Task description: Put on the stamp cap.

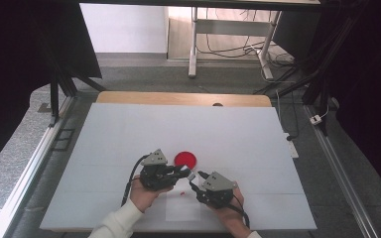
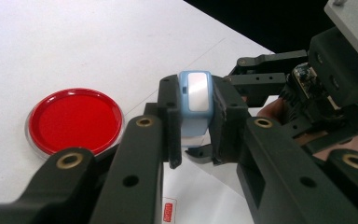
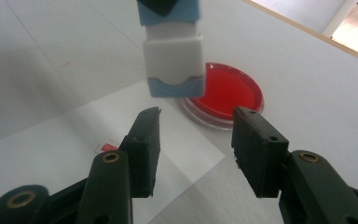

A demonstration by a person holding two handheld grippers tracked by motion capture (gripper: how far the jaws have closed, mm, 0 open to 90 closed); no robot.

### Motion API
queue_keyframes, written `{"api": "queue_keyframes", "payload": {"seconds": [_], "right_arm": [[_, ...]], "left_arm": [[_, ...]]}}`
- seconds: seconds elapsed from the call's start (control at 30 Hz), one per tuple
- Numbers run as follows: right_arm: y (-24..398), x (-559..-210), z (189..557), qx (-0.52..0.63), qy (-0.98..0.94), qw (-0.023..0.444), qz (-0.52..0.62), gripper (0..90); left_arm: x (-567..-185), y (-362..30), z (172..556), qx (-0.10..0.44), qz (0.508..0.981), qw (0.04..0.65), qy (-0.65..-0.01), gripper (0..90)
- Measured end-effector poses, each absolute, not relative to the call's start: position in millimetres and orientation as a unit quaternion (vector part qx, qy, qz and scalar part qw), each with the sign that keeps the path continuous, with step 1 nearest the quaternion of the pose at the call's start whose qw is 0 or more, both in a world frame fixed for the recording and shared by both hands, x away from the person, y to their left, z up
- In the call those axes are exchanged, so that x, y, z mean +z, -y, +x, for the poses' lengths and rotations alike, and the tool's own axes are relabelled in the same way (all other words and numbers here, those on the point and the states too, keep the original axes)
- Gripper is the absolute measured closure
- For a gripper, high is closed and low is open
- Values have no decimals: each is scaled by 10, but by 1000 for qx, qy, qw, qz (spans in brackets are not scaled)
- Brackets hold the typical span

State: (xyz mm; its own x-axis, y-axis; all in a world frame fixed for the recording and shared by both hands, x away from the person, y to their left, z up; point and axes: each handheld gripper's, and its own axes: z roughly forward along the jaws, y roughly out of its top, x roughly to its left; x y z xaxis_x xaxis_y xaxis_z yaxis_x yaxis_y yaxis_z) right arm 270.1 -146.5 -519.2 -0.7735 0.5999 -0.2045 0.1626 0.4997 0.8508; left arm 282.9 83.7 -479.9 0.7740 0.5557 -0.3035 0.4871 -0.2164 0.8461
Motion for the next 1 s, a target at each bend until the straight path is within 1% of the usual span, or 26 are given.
{"api": "queue_keyframes", "payload": {"seconds": [0.43, 0.83, 1.0], "right_arm": [[1784, -5157, 2731, 447, -830, 231, 240, 492], [2359, -5062, 2785, 452, -815, 236, 274, 484], [2558, -5045, 2769, 449, -812, 241, 284, 481]], "left_arm": [[-4785, -875, 2836, 43, 784, 523, -332, 755], [-4747, -944, 2841, 62, 787, 519, -329, 755], [-4699, -1032, 2856, 81, 786, 516, -330, 755]]}}
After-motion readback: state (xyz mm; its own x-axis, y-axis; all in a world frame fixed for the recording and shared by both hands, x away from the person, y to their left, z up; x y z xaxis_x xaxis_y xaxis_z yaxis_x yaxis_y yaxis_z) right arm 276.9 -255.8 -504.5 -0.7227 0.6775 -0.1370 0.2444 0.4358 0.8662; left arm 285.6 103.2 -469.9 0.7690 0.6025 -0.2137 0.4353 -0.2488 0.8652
